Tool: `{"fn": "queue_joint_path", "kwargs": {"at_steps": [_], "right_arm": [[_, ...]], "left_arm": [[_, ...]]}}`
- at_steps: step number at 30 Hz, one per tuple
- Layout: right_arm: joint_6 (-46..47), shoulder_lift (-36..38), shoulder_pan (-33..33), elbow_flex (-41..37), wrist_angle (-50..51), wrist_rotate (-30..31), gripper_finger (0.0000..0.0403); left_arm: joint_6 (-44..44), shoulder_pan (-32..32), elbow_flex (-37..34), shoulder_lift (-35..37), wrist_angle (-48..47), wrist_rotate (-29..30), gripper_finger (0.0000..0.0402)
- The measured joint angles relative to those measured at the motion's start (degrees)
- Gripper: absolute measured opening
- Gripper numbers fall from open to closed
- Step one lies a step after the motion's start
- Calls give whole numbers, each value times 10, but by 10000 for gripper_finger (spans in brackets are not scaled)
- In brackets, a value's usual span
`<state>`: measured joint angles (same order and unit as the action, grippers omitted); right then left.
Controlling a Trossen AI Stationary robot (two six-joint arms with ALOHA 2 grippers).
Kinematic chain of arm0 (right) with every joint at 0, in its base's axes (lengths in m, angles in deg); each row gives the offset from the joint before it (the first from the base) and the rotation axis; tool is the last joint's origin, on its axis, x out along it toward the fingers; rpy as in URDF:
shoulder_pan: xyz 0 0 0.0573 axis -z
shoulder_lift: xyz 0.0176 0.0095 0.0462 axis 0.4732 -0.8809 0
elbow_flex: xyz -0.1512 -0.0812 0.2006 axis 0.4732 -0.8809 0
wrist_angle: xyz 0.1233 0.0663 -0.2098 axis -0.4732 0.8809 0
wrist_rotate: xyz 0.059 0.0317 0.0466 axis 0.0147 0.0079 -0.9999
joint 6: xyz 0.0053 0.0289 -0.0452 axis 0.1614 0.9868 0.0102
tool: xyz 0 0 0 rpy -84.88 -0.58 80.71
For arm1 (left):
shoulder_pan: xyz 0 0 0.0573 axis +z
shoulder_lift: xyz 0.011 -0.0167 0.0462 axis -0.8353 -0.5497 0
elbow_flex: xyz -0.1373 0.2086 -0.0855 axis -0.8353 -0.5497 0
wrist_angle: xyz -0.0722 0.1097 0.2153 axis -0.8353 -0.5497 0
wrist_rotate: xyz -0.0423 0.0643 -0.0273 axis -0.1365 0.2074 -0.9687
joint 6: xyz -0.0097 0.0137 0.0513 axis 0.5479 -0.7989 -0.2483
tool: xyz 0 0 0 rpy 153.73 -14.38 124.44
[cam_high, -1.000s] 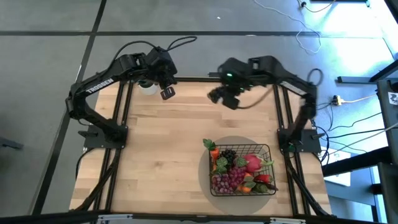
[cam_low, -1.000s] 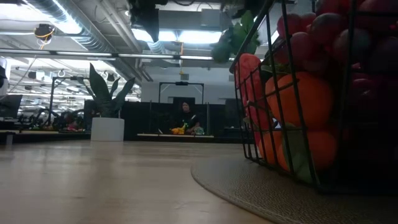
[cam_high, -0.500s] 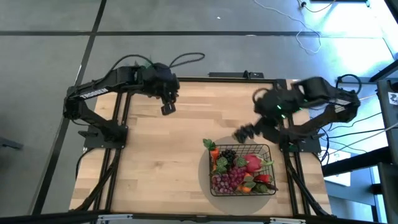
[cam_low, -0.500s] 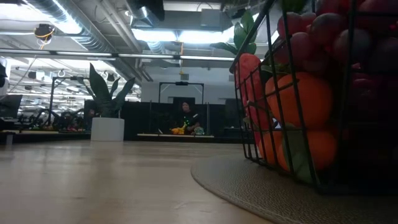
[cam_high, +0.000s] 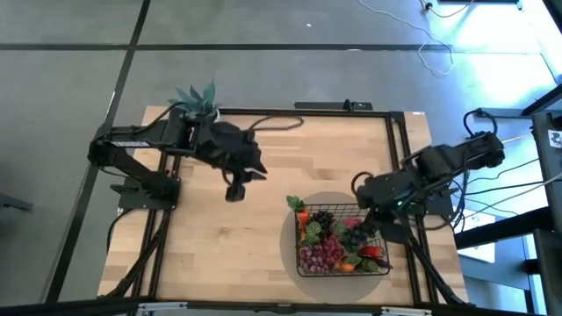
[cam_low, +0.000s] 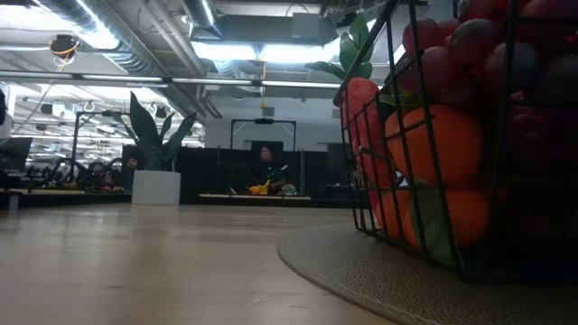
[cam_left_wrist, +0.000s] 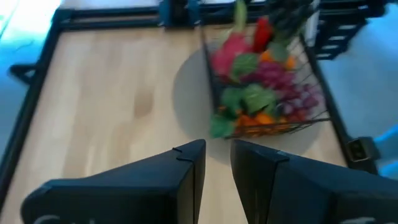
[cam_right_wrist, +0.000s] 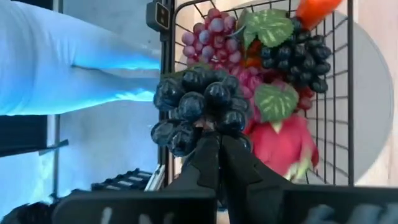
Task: Build produce basket
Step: Put the black grapes into the wire basket
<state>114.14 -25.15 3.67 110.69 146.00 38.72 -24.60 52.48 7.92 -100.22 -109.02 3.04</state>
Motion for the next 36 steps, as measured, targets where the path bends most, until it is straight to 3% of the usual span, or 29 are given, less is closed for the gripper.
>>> {"fn": "queue_joint_path", "kwargs": {"at_steps": [14, 30, 36], "right_arm": [[-1, -1, -11, -202, -288, 9, 0], [25, -3, -4, -255, -292, -24, 4], [20, -3, -4, -255, -292, -24, 52]], "left_arm": [[29, -80, 0, 0, 9, 3, 66], [60, -106, 0, 0, 1, 4, 66], [62, -106, 0, 0, 0, 4, 66]]}}
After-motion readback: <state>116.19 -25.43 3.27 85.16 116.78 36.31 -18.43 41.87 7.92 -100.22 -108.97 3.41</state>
